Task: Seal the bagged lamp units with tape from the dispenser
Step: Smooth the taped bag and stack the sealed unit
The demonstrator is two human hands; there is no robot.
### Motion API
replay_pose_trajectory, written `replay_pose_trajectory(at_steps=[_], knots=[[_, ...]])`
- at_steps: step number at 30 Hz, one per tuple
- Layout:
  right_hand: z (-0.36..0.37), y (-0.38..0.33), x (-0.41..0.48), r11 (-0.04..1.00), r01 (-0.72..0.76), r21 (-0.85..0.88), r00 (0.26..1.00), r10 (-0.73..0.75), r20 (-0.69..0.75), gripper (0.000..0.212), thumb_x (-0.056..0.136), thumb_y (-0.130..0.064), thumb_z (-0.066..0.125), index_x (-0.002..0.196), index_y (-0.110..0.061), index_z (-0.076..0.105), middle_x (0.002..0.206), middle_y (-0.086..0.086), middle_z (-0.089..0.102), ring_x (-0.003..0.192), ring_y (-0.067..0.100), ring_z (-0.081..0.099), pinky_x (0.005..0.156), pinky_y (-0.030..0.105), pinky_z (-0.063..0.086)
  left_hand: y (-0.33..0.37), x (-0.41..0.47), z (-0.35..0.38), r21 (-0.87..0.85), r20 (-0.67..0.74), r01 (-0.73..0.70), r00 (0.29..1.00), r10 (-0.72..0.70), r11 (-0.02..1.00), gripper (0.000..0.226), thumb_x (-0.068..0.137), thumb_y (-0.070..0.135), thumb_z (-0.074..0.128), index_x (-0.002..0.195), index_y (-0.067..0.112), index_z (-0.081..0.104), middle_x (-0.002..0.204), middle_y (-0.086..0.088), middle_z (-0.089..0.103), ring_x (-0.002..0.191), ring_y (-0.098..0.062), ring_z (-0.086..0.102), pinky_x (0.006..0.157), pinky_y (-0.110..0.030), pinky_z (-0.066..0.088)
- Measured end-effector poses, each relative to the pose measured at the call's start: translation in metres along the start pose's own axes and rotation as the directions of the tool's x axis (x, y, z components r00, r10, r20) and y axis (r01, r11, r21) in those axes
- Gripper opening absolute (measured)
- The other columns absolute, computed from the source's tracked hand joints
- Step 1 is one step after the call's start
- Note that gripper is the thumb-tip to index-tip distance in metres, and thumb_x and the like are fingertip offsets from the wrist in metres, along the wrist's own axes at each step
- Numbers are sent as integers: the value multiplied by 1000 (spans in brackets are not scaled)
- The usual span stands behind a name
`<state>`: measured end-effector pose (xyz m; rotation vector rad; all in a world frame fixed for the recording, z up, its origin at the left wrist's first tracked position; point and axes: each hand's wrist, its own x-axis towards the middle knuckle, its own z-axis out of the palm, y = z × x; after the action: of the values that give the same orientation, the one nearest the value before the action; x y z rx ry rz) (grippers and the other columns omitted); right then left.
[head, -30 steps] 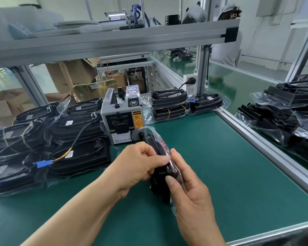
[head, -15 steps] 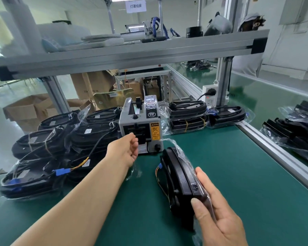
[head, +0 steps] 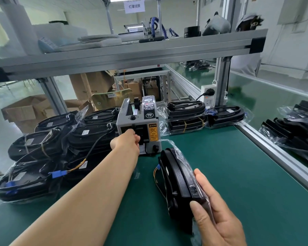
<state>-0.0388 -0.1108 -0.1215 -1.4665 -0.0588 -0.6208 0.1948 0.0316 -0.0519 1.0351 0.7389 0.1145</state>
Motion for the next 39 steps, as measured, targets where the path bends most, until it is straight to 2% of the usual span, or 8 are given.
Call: replay_pose_trajectory(at_steps=[3, 6, 10, 14, 20, 23, 28, 39], knots=[[-2, -3, 1, 999, -19, -46, 1000, 19, 6, 47, 83, -20, 70, 128, -28, 63, 133, -23, 61, 126, -4, 54, 97, 2, 38, -2, -4, -8, 50, 8, -153, 988, 153, 987, 15, 84, 6, 63, 73, 11, 54, 56, 2, 57, 35, -3, 49, 39, -17, 38], [-3, -4, 1, 998, -48, -31, 999, 49, 8, 45, 85, -22, 73, 128, -31, 62, 133, -23, 61, 125, -3, 55, 96, 2, 38, 5, -16, -27, 147, 246, -192, 957, 152, 970, 17, 86, 10, 65, 72, 15, 57, 52, 6, 51, 39, -3, 45, 44, -20, 42], [-2, -8, 0, 992, -92, 91, 996, 92, 5, 51, 75, -16, 66, 125, -27, 66, 130, -17, 65, 124, 0, 58, 93, 3, 41, 9, -52, -49, 468, 692, -271, 704, -158, 841, 30, 90, 14, 64, 61, 21, 64, 60, 5, 53, 45, -6, 45, 49, -20, 44], [3, -21, 1, 965, -192, 180, 979, 202, -40, 40, 84, -1, 66, 115, -25, 71, 126, -18, 68, 116, -4, 62, 85, 4, 46, 1, -79, -48, 522, 794, -416, 555, -247, 745, 25, 93, 12, 62, 69, 20, 62, 67, 3, 56, 56, -8, 51, 55, -21, 47], [-5, -58, 59, 877, -264, -402, 946, 316, 69, 73, 63, -65, 71, 130, -45, 52, 128, -30, 54, 118, -13, 48, 87, 10, 36, -5, -84, -46, 474, 815, -354, 522, -249, 806, 18, 91, 14, 62, 74, 19, 63, 72, 3, 61, 63, -8, 55, 61, -23, 46], [10, -61, 95, 722, -137, -678, 911, 360, 200, 72, 66, -57, 79, 126, -30, 49, 119, -14, 53, 110, 6, 54, 88, 24, 46, -9, -87, -45, 455, 800, -296, 550, -239, 840, 15, 90, 13, 59, 76, 17, 62, 70, 3, 59, 58, -7, 54, 54, -20, 48], [16, -43, 108, 668, -76, -740, 967, 230, 108, 9, 87, -26, 64, 82, -24, 58, 84, -9, 62, 81, 15, 58, 69, 28, 45, -8, -86, -41, 465, 781, -277, 575, -242, 841, 17, 94, 13, 55, 78, 17, 58, 68, 4, 56, 56, -6, 50, 55, -21, 44], [22, -35, 98, 619, -43, -784, 980, 178, 86, 17, 97, -25, 45, 80, -21, 46, 75, -6, 54, 69, 19, 52, 62, 35, 40, 0, -82, -26, 581, 767, -514, 604, -215, 631, 16, 91, 10, 67, 75, 13, 64, 58, 5, 51, 48, -5, 39, 46, -17, 41]])
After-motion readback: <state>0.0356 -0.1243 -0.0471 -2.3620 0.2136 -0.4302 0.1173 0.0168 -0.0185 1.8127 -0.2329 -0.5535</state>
